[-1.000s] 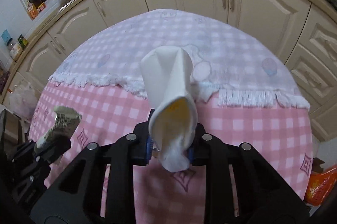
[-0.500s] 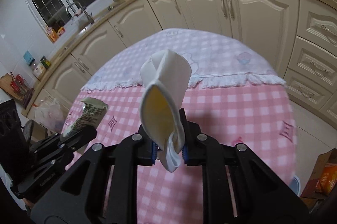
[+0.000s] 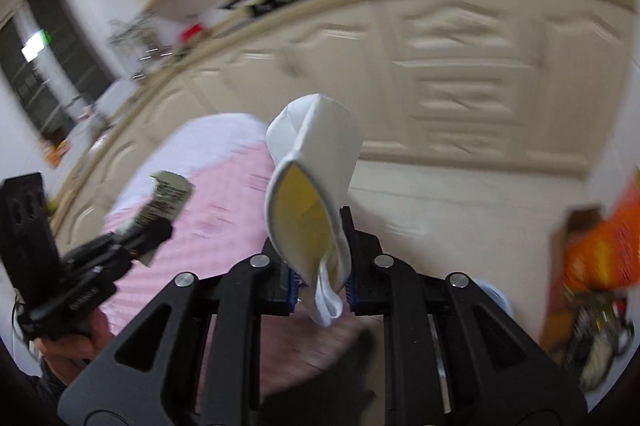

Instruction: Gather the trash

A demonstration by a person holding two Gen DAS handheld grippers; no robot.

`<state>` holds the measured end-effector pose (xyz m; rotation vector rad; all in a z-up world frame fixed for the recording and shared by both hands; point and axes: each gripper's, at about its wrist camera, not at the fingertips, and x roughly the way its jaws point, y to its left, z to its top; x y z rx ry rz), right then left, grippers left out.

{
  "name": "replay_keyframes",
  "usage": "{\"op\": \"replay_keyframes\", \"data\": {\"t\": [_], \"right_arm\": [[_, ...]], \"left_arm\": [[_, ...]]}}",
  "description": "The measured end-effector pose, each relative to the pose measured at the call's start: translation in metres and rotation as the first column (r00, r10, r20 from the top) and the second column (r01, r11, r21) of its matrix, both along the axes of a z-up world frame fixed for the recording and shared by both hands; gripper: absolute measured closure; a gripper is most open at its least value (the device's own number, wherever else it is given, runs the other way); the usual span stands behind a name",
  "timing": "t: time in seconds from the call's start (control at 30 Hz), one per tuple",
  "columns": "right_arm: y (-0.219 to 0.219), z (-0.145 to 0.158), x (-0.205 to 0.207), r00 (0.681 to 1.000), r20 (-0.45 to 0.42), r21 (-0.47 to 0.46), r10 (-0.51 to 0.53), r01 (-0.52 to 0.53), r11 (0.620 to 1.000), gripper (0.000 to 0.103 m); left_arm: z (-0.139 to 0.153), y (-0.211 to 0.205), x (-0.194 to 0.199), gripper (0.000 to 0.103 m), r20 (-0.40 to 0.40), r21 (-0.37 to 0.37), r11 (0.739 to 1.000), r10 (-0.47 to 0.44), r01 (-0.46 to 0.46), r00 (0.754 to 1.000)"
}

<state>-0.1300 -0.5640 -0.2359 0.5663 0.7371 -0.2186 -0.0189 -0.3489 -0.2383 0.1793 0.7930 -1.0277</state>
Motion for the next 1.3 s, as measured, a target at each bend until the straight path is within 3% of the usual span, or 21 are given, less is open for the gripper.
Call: {"op": "replay_keyframes", "data": {"t": [0.13, 0.27, 0.4, 0.53, 0.57, 0.6, 0.63, 0.7, 0.73, 0.93, 1.1, 1.3], "right_arm": [[-0.046, -0.066, -0.052, 0.982, -0.132, 0.076, -0.134, 0.145, 0.987, 0.086], [-0.074, -0.123, -0.077, 0.958, -0.226, 0.156, -0.176, 0.214, 0.964, 0.086], [-0.087, -0.168, -0.079, 0.942, -0.285, 0.220, -0.180, 0.247, 0.944, 0.085], [-0.100, -0.204, -0.076, 0.923, -0.333, 0.279, -0.193, 0.292, 0.915, 0.078], [-0.105, -0.211, -0.076, 0.919, -0.339, 0.298, -0.203, 0.309, 0.903, 0.051], [-0.109, -0.216, -0.078, 0.914, -0.342, 0.306, -0.220, 0.330, 0.893, 0.027], [-0.111, -0.218, -0.079, 0.912, -0.340, 0.308, -0.232, 0.341, 0.888, 0.006], [-0.113, -0.219, -0.081, 0.911, -0.338, 0.321, -0.234, 0.346, 0.882, 0.006], [-0.114, -0.219, -0.083, 0.910, -0.339, 0.321, -0.240, 0.352, 0.879, 0.006], [-0.113, -0.207, -0.087, 0.890, -0.359, 0.271, -0.281, 0.387, 0.881, 0.006], [-0.105, -0.186, -0.082, 0.896, -0.338, 0.237, -0.289, 0.378, 0.895, 0.006], [-0.085, -0.136, -0.073, 0.917, -0.259, 0.190, -0.303, 0.356, 0.915, 0.006]], "left_arm": [[-0.045, -0.055, -0.029, 0.097, -0.070, 0.084, 0.988, -0.121, 0.127, 0.990], [-0.101, -0.108, -0.052, 0.097, -0.153, 0.188, 0.953, -0.210, 0.237, 0.966], [-0.150, -0.145, -0.061, 0.097, -0.210, 0.285, 0.913, -0.239, 0.293, 0.948], [-0.187, -0.176, -0.059, 0.096, -0.272, 0.356, 0.866, -0.263, 0.351, 0.926], [-0.195, -0.183, -0.057, 0.095, -0.291, 0.371, 0.853, -0.267, 0.366, 0.919], [-0.203, -0.189, -0.054, 0.081, -0.310, 0.385, 0.843, -0.266, 0.376, 0.913], [-0.209, -0.192, -0.051, 0.046, -0.314, 0.398, 0.842, -0.249, 0.365, 0.916], [-0.209, -0.191, -0.044, 0.015, -0.300, 0.394, 0.861, -0.209, 0.321, 0.931], [-0.206, -0.189, -0.041, 0.015, -0.289, 0.384, 0.873, -0.196, 0.302, 0.937], [-0.187, -0.178, -0.031, 0.014, -0.228, 0.396, 0.886, -0.160, 0.241, 0.961], [-0.149, -0.160, -0.032, 0.014, -0.167, 0.360, 0.910, -0.155, 0.206, 0.974], [-0.086, -0.124, -0.040, 0.009, -0.072, 0.254, 0.955, -0.137, 0.151, 0.988]]}}
